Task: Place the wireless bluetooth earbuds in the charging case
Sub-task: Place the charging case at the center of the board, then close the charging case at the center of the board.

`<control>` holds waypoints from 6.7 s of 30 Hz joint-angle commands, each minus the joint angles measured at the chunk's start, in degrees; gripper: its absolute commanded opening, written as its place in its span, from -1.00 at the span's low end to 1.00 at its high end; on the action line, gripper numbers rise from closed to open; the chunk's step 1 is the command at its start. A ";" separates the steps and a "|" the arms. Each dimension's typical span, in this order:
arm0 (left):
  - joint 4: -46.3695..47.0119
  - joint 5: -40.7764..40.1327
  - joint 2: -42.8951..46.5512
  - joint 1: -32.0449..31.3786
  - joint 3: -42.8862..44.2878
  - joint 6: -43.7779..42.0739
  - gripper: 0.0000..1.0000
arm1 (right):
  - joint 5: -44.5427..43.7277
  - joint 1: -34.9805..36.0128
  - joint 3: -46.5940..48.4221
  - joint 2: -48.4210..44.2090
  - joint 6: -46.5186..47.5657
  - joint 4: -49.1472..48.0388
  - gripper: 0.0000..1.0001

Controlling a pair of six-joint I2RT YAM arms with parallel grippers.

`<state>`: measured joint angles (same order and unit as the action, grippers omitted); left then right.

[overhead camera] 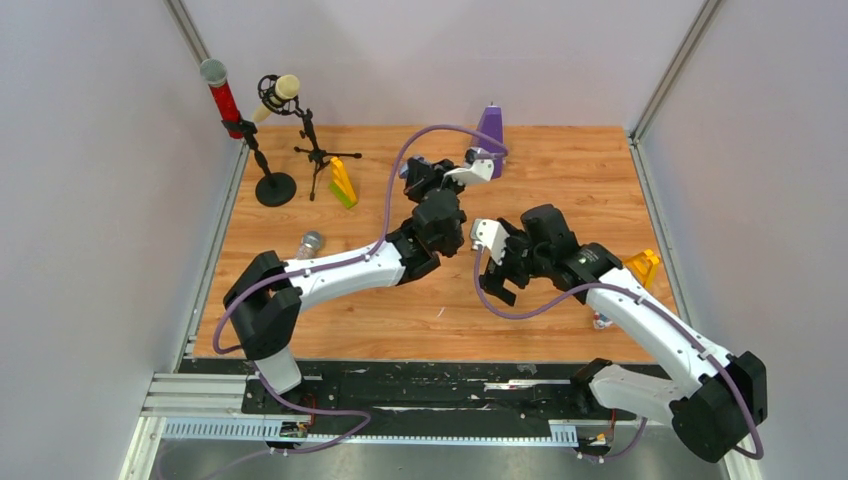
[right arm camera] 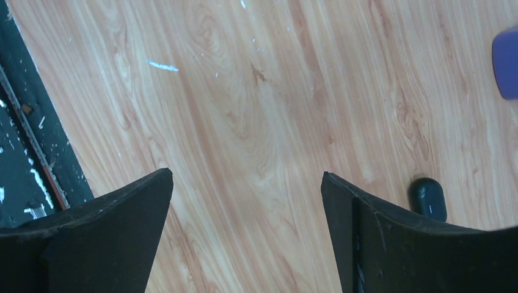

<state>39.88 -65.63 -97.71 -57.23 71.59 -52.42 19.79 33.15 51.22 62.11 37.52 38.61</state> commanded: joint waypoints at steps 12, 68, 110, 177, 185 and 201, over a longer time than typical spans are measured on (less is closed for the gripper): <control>-59.20 22.14 -4.71 3.62 13.48 39.50 -0.85 | 13.43 -14.84 3.06 -0.66 -10.05 -5.01 0.98; -61.22 20.11 -18.55 -1.48 15.09 43.63 0.41 | 16.51 -20.02 1.87 -3.33 -12.07 -6.78 0.97; -63.83 46.96 -12.55 8.51 10.31 51.48 0.49 | 20.64 -19.78 2.70 0.38 -13.27 -10.58 0.89; -66.31 55.41 -16.25 15.98 11.70 52.07 0.38 | 19.43 -8.92 4.60 31.15 -24.12 -17.73 -0.05; -70.54 62.04 -20.35 17.80 16.19 53.83 0.38 | 3.81 -0.17 3.76 32.99 -23.81 -23.88 -0.11; -75.61 72.80 -22.73 18.99 18.47 54.62 0.36 | -3.31 2.39 5.57 38.32 -26.62 -25.60 -0.27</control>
<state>-33.28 2.28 -120.92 -38.41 89.93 1.15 18.83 34.89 54.96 99.07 12.27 14.90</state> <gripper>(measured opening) 0.682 0.369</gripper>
